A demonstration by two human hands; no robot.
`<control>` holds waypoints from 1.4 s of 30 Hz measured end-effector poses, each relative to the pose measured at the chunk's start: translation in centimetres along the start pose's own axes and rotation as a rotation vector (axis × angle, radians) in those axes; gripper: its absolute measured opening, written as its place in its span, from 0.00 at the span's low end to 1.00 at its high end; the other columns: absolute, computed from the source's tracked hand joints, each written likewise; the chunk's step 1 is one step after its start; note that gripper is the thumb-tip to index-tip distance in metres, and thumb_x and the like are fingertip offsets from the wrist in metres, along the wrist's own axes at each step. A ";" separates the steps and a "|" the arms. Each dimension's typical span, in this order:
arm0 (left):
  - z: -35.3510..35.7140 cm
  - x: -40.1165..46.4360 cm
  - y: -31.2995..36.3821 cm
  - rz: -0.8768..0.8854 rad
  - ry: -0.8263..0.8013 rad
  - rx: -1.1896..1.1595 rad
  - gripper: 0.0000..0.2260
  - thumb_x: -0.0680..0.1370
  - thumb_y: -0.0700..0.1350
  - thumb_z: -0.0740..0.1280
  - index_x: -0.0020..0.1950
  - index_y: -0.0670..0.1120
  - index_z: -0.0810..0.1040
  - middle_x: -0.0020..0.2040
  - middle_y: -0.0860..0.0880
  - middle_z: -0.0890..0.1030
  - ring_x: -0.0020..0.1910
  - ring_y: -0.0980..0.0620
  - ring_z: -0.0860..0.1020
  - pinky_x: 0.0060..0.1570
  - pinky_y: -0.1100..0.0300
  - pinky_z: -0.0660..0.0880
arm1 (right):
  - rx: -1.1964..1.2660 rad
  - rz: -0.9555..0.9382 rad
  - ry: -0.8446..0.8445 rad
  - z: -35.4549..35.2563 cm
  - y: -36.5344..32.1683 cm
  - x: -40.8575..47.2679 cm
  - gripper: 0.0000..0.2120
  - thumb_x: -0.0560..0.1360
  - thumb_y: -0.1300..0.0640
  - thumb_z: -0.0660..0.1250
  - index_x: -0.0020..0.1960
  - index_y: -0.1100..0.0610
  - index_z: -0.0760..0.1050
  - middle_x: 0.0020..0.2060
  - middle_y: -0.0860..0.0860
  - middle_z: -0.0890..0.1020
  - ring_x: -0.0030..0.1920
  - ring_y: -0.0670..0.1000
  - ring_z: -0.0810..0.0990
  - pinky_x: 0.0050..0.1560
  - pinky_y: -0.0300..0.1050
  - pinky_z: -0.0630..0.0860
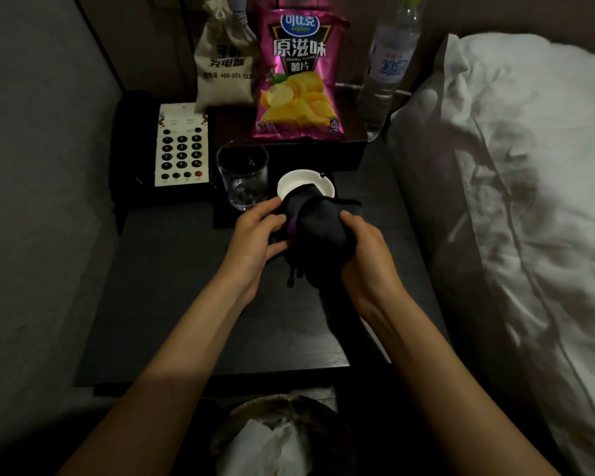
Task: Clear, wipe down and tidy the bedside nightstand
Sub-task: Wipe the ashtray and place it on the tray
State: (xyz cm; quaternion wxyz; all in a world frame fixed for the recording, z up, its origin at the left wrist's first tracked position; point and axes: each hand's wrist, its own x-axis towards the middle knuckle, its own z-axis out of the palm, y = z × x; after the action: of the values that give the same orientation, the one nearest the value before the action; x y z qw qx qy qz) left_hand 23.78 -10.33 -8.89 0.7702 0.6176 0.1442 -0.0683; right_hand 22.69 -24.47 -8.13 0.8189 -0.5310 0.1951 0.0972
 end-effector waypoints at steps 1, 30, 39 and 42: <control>0.0 0.0 0.0 -0.006 -0.006 -0.006 0.18 0.80 0.37 0.59 0.71 0.45 0.71 0.65 0.46 0.76 0.62 0.52 0.76 0.55 0.55 0.78 | 0.004 0.009 -0.007 0.0 0.0 0.1 0.18 0.81 0.56 0.58 0.62 0.67 0.76 0.57 0.65 0.81 0.58 0.60 0.81 0.59 0.52 0.76; -0.3 -0.5 -0.3 0.006 -0.097 0.056 0.25 0.75 0.41 0.71 0.71 0.49 0.69 0.62 0.50 0.79 0.55 0.54 0.81 0.46 0.62 0.78 | -0.028 0.068 -0.188 -0.2 -0.9 -0.2 0.18 0.83 0.55 0.55 0.65 0.65 0.75 0.58 0.64 0.82 0.59 0.59 0.81 0.59 0.52 0.78; -1.6 -1.9 0.1 0.050 -0.122 0.171 0.17 0.73 0.36 0.72 0.61 0.45 0.74 0.51 0.44 0.82 0.47 0.49 0.83 0.44 0.57 0.81 | -0.454 -0.202 -0.182 -0.5 -0.9 -1.0 0.13 0.81 0.62 0.60 0.56 0.72 0.76 0.47 0.65 0.82 0.46 0.57 0.81 0.44 0.44 0.79; -2.4 -3.1 -0.3 0.015 -0.138 0.211 0.09 0.75 0.35 0.70 0.54 0.39 0.75 0.40 0.45 0.81 0.27 0.53 0.78 0.30 0.59 0.79 | -0.685 -0.324 -0.138 -0.8 -0.4 -1.3 0.09 0.79 0.61 0.65 0.52 0.68 0.79 0.46 0.62 0.84 0.49 0.60 0.83 0.50 0.53 0.79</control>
State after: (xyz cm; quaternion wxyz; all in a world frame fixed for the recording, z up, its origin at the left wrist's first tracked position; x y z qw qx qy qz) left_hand 20.40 -8.29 -8.69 0.7096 0.6899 0.0781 -0.1197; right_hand 21.51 -25.28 -7.50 0.6101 -0.7899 0.0092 0.0616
